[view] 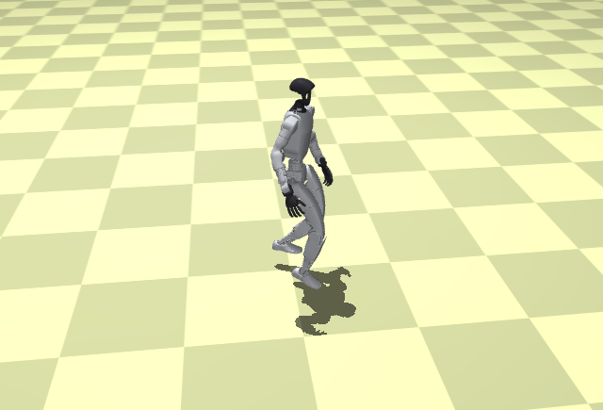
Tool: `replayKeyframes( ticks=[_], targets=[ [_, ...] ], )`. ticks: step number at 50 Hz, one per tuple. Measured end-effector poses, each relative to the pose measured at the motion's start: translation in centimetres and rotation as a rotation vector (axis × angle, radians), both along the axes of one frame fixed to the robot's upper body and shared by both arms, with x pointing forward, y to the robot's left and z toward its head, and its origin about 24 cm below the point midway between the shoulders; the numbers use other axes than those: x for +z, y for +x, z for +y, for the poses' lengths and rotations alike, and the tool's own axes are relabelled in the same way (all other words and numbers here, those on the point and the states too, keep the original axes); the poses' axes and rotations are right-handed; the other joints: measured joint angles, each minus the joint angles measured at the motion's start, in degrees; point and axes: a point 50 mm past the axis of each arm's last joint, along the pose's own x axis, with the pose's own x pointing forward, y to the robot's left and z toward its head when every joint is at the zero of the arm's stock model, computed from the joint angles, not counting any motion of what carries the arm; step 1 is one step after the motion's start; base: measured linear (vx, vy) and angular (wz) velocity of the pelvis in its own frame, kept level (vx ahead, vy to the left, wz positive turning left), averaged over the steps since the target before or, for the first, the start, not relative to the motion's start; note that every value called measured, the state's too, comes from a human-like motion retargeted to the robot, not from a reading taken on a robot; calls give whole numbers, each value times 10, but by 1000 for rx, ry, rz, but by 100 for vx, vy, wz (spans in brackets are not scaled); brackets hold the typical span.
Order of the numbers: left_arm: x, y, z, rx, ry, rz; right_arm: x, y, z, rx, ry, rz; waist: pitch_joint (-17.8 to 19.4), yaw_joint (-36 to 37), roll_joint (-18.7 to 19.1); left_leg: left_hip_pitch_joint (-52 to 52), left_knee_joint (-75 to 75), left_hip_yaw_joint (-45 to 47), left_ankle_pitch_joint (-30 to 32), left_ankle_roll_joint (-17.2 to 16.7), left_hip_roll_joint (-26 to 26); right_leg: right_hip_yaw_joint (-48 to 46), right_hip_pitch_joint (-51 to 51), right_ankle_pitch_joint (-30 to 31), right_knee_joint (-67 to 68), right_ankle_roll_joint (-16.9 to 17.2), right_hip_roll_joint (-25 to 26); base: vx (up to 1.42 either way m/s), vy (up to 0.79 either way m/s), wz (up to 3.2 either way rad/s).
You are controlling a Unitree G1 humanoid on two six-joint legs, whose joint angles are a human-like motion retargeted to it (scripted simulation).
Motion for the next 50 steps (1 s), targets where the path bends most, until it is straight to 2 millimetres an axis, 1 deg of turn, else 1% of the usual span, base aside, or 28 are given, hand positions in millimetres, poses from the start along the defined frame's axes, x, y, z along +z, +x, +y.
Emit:
replayKeyframes(
  ticks=[1,2,3,4,5,6,8,9,10,12,15,17,20,22,25,27,29,31,34,36,38,39,41,43,45,46,48,50],
  targets=[
    [-4,-10,-2,4,-6,32,-3,-7,2,0,12,21,-10,0,-9,-8,24,2,0,-3,-13,4,-2,-7,4,2,-7,36,-8,29],
    [-6,-18,-2,8,-14,64,-5,-12,3,2,26,41,-15,5,-9,-15,56,3,0,-9,-11,3,7,-11,-5,0,-2,37,-8,6],
    [-7,-21,0,11,-27,93,-6,-12,1,6,45,56,-7,17,11,-18,106,3,0,-21,20,-11,38,-9,-39,-10,28,37,-8,-21],
    [-10,-29,0,15,-33,123,-7,-16,1,10,53,77,-5,26,19,-25,161,8,0,-33,39,-18,51,-36,-38,-24,41,38,-8,-32],
    [-12,-39,-2,20,-37,155,-9,-22,2,16,55,101,-6,34,21,-34,220,16,0,-44,51,-21,55,-78,-20,-39,47,38,-8,-20],
    [-14,-43,-2,18,-45,179,-9,-22,-1,24,58,124,1,42,28,-50,281,16,1,-52,65,-27,65,-125,-13,-57,58,35,-8,-13],
    [-16,-48,-5,11,-64,221,-9,-19,-7,49,56,165,17,54,38,-94,395,17,16,-63,86,-32,78,-207,4,-90,70,30,-7,4],
    [-17,-50,-8,8,-76,240,-8,-14,-9,72,50,184,25,58,39,-126,443,19,30,-65,91,-34,79,-237,14,-103,69,26,-7,25],
    [-19,-51,-11,5,-89,258,-7,-10,-12,97,42,203,33,61,38,-162,487,21,45,-66,95,-35,78,-264,24,-114,66,24,-7,28],
    [-21,-57,-19,2,-124,292,-5,0,-14,159,28,239,44,71,36,-236,539,30,70,-62,103,-35,77,-296,39,-129,57,23,-7,20],
    [-24,-66,-30,13,-183,330,-6,10,-9,245,29,279,54,94,36,-325,545,42,92,-54,118,-35,85,-310,40,-134,51,24,-7,-6],
    [-25,-72,-37,21,-220,348,-8,15,-3,288,43,293,58,113,38,-358,504,50,98,-51,129,-35,97,-304,31,-129,53,26,-5,-27],
    [-26,-76,-43,34,-260,361,-12,20,8,335,74,305,60,140,41,-379,413,57,104,-57,135,-33,117,-286,12,-116,58,28,-3,-33],
    [-26,-75,-44,48,-268,351,-15,23,14,354,97,307,60,153,43,-376,346,58,105,-64,133,-32,128,-273,-1,-108,59,30,-1,-27],
    [-24,-67,-39,68,-264,315,-19,24,22,366,127,312,57,166,45,-354,258,57,100,-66,129,-35,143,-247,-21,-97,60,30,0,-17],
    [-21,-56,-33,81,-249,268,-22,22,26,361,147,319,55,172,46,-328,214,57,85,-56,127,-43,153,-217,-39,-89,58,29,3,-9],
    [-17,-43,-27,89,-231,212,-26,16,28,354,166,338,53,173,46,-299,170,57,64,-40,119,-40,160,-171,-51,-72,56,27,5,0],
    [-12,-30,-20,95,-212,154,-29,9,30,346,178,365,51,170,45,-265,122,57,60,-30,110,-33,163,-111,-53,-49,53,24,7,7],
    [-3,-8,-12,98,-188,62,-33,-2,30,335,184,409,52,157,43,-211,47,61,66,-19,93,-27,153,-44,-9,-27,32,20,9,12],
    [4,7,-7,93,-174,2,-34,-7,28,329,180,431,56,143,40,-175,4,66,66,-9,79,-28,134,-22,60,-24,5,16,10,12],
    [12,23,-2,79,-149,-57,-34,-8,25,326,171,441,60,127,39,-143,-27,70,58,1,69,-34,108,-20,155,-36,-29,15,11,6],
    [17,31,2,66,-129,-85,-33,-7,24,327,165,436,63,118,39,-129,-38,71,54,6,64,-35,93,-29,207,-45,-46,15,11,3],
    [26,47,8,36,-78,-137,-30,-1,23,334,154,414,70,98,38,-105,-53,73,47,12,53,-31,62,-60,300,-64,-73,16,9,4],
    [33,60,13,5,-23,-173,-28,8,26,347,144,379,75,77,38,-84,-62,70,42,15,47,-21,32,-98,362,-79,-83,18,7,6],
    [38,71,15,-20,20,-192,-26,19,31,370,138,332,79,57,39,-64,-72,66,41,15,46,-11,3,-130,387,-89,-81,21,5,1],
    [38,73,14,-31,32,-189,-26,24,36,382,137,308,79,47,40,-53,-77,63,41,13,46,-10,-10,-141,383,-91,-75,24,4,1],
    [37,76,11,-52,44,-176,-25,34,45,402,137,258,79,28,42,-31,-90,57,41,9,49,-10,-30,-156,354,-93,-64,26,2,3],
    [33,75,5,-71,38,-152,-24,42,56,416,143,212,77,11,43,-8,-102,51,44,3,53,-11,-43,-154,299,-86,-47,29,1,7]
  ],
)
